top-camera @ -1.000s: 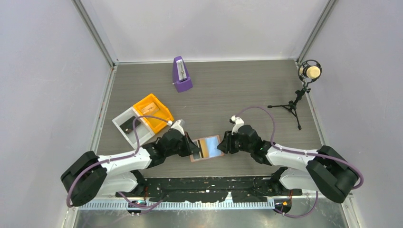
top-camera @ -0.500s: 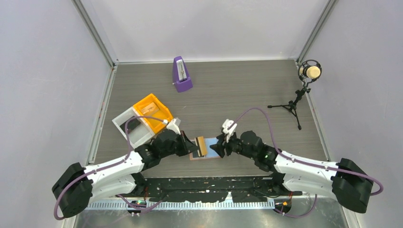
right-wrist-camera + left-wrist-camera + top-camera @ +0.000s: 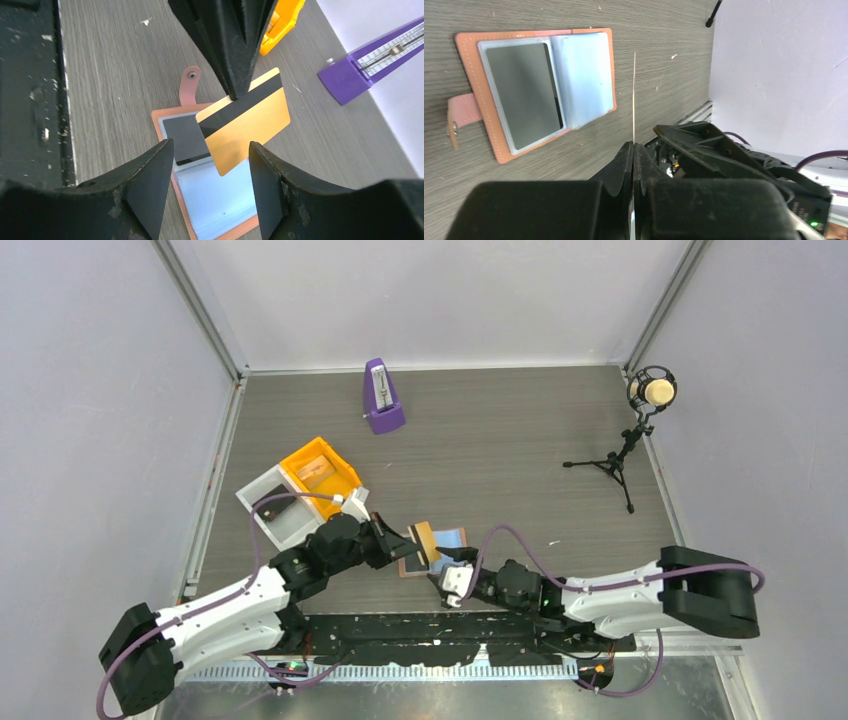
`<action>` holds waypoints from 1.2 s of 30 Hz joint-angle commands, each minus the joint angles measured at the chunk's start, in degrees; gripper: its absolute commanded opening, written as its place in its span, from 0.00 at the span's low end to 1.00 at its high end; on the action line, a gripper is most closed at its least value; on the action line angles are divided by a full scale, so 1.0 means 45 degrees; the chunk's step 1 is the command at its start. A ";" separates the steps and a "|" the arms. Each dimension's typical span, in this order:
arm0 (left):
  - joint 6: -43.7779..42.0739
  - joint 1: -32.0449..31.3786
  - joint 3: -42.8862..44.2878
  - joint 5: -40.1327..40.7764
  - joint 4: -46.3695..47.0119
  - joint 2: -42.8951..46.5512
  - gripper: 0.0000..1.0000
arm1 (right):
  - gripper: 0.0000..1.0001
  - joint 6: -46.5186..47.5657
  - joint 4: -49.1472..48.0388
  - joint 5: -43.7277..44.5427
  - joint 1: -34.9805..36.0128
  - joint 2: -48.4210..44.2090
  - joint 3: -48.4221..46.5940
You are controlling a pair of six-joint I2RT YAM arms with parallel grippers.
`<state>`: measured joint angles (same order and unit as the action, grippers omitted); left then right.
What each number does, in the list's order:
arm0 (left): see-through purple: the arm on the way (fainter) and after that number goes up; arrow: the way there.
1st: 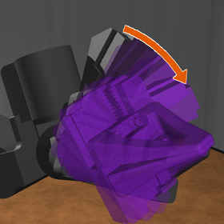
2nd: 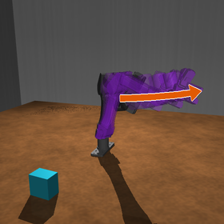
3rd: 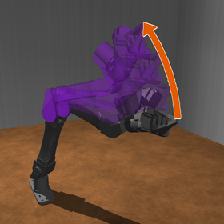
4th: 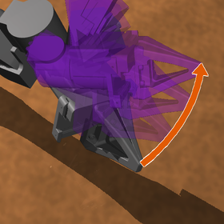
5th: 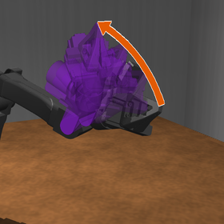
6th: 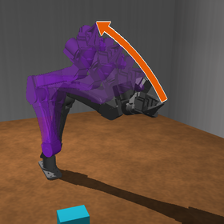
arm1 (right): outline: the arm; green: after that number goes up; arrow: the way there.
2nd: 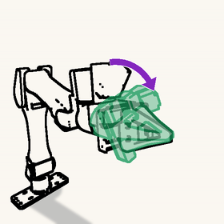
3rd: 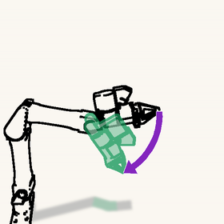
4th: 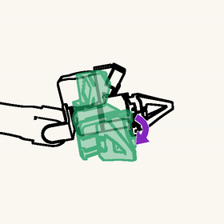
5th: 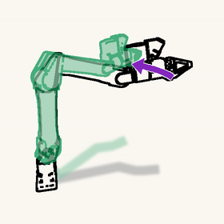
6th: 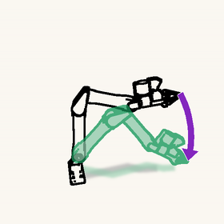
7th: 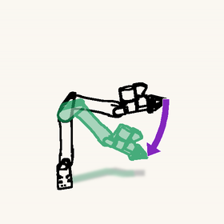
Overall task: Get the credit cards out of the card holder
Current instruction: Remove the credit card from the card holder.
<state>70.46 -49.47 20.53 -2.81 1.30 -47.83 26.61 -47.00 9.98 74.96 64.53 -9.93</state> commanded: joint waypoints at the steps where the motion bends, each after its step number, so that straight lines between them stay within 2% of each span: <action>1: 0.0904 0.0056 0.0368 -0.0361 0.0223 0.0360 0.00 | 0.64 0.2706 -0.2799 0.2094 0.0759 0.1003 -0.0285; 4: 0.1067 0.0057 0.0330 -0.0472 0.0258 0.0462 0.00 | 0.64 0.3351 -0.3266 0.2944 0.1185 0.1717 -0.0421; 7: 0.1132 0.0057 0.0273 -0.0527 0.0196 0.0609 0.00 | 0.58 0.3805 -0.3833 0.4153 0.1476 0.2243 -0.0581; 9: 0.1211 0.0051 0.0197 -0.0495 0.0168 0.0727 0.00 | 0.45 0.4164 -0.4179 0.4668 0.1693 0.2576 -0.0619; 10: 0.1251 0.0056 0.0158 -0.0475 0.0161 0.0801 0.00 | 0.32 0.4369 -0.4318 0.4848 0.1856 0.2799 -0.0612; 11: 0.1286 0.0056 0.0117 -0.0449 0.0170 0.0878 0.00 | 0.26 0.4453 -0.4667 0.5140 0.1935 0.2891 -0.0573; 12: 0.1295 0.0057 0.0092 -0.0423 0.0161 0.0968 0.00 | 0.15 0.4578 -0.5061 0.5250 0.2068 0.3063 -0.0530; 14: 0.1068 0.0057 0.0081 -0.0420 0.0187 0.1150 0.00 | 0.06 0.4539 -0.5360 0.5430 0.2224 0.3169 -0.0378; 15: 0.0743 0.0057 0.0126 -0.0456 0.0183 0.1273 0.01 | 0.06 0.4430 -0.5366 0.5427 0.2266 0.3135 -0.0319; 17: -0.0213 0.0055 0.0441 -0.0445 -0.0165 0.1617 0.21 | 0.05 0.3583 -0.4751 0.5315 0.2317 0.2573 -0.0330; 19: -0.1440 0.0057 0.1096 -0.0132 -0.1670 0.1948 0.40 | 0.05 0.1557 -0.3012 0.4940 0.2309 0.1753 -0.0634; 20: -0.2007 0.0057 0.1471 0.0215 -0.2510 0.2106 0.47 | 0.05 0.1035 -0.1112 0.4509 0.2249 0.1460 -0.0854; 22: -0.2926 0.0057 0.2154 0.1091 -0.4227 0.2408 0.54 | 0.05 -0.0460 0.1554 0.3858 0.1963 0.0745 -0.1884; 26: -0.3990 0.0057 0.2709 0.2378 -0.5932 0.3124 0.56 | 0.05 -0.2563 0.4227 0.2076 0.1208 -0.0451 -0.2461; 31: -0.5001 0.0057 0.1987 0.3004 -0.5558 0.4477 0.56 | 0.05 -0.4707 0.4971 0.0335 -0.0084 -0.2202 -0.2140; 36: -0.6417 0.0056 0.1470 0.2439 -0.5271 0.5794 0.56 | 0.05 -0.5964 0.5595 -0.0960 -0.0983 -0.3633 -0.1919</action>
<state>48.88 -49.21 28.45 7.92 -22.76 -25.08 8.19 -25.28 12.93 72.93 52.53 -18.72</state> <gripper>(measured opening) 0.561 0.076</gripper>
